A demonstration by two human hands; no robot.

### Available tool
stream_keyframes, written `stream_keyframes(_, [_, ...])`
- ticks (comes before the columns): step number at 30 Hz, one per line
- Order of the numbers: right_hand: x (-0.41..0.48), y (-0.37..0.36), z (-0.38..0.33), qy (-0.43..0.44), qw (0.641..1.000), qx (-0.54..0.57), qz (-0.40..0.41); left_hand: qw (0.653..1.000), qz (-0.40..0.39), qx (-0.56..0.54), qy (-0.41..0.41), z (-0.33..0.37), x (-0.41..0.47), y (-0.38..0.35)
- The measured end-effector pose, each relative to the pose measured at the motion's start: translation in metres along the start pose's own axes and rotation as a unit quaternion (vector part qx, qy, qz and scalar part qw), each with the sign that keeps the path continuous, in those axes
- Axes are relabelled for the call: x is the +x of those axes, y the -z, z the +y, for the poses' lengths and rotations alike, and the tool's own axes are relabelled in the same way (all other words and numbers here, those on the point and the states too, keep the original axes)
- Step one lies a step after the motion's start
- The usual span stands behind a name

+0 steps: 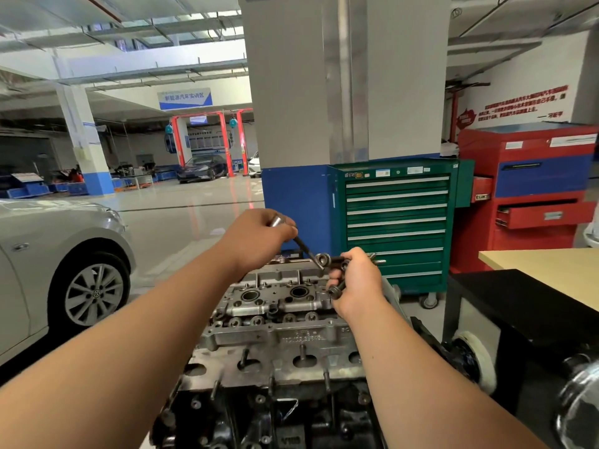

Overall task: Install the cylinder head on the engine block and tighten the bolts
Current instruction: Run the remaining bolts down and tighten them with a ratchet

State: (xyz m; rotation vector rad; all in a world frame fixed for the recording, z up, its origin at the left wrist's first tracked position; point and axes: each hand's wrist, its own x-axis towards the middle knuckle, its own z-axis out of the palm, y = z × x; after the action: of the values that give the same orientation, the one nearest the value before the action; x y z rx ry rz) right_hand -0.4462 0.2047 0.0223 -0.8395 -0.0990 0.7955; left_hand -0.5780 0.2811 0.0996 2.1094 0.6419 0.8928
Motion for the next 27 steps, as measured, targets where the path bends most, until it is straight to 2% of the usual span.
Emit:
stream_keyframes(4, [-0.004,0.001,-0.004,0.016,0.995,0.096,0.024,0.994,-0.074,0.084,-0.008,0.001,-0.009,-0.001])
stream_keyframes(8, [-0.005,0.001,-0.004,0.031,0.996,0.077,0.028,0.980,-0.120,0.153,-0.035,-0.004,-0.017,-0.019])
stream_keyframes(14, [-0.004,0.001,-0.004,0.035,0.997,0.051,0.045,0.980,-0.131,0.149,-0.031,0.001,-0.013,-0.028])
stream_keyframes(18, [-0.004,0.001,-0.003,0.032,0.998,0.051,0.035,0.965,-0.149,0.212,-0.048,0.002,-0.016,-0.036])
stream_keyframes(24, [-0.005,0.001,-0.004,0.040,0.998,0.038,0.037,0.974,-0.114,0.190,-0.044,0.004,-0.014,-0.040])
stream_keyframes(27, [-0.004,0.001,-0.004,0.030,0.999,0.031,0.032,0.965,-0.149,0.214,-0.039,-0.001,-0.020,-0.046])
